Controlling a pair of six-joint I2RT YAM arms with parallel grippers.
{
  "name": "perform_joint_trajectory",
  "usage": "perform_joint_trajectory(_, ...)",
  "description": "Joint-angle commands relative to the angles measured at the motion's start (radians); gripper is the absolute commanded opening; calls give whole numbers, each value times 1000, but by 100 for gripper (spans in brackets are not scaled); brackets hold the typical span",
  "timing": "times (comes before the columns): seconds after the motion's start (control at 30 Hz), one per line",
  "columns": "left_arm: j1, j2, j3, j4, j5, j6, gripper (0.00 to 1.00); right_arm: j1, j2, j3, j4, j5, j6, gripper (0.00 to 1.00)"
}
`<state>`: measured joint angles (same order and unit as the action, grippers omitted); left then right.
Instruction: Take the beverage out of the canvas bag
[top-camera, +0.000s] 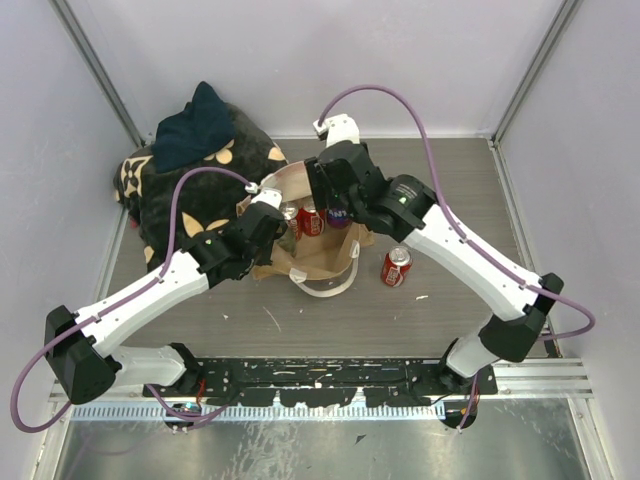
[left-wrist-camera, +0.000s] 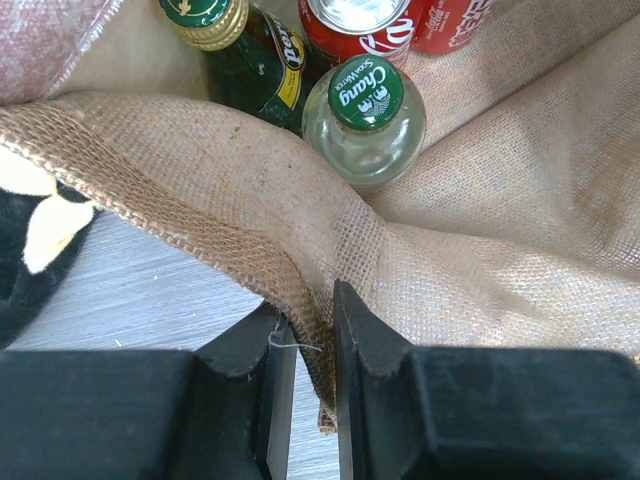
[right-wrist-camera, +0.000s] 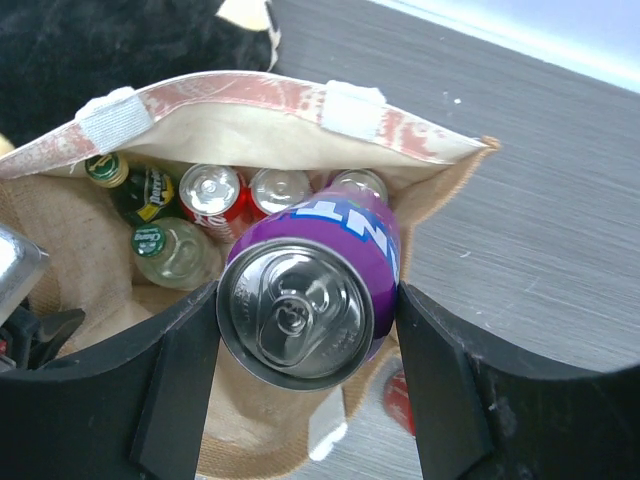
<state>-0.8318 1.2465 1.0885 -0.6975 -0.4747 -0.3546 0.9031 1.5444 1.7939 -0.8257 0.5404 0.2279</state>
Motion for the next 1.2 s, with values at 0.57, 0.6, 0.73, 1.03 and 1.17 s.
perform_joint_trajectory(0.57,0,4,38,2,-5,42,26,-17,-315,-119,244,515,-64,0)
perform_joint_trajectory(0.6,0,7,40,3,-3,43,26,-32,-317,-131,244,509,-56,0)
perform_joint_trajectory(0.73,0,14,42,8,2,45,26,-182,-330,-213,246,369,6,0)
perform_joint_trajectory(1.03,0,16,40,25,-2,35,27,-456,-403,-598,553,113,40,0)
perform_joint_trajectory(1.17,0,16,42,30,-3,35,27,-514,-438,-785,771,41,57,0)
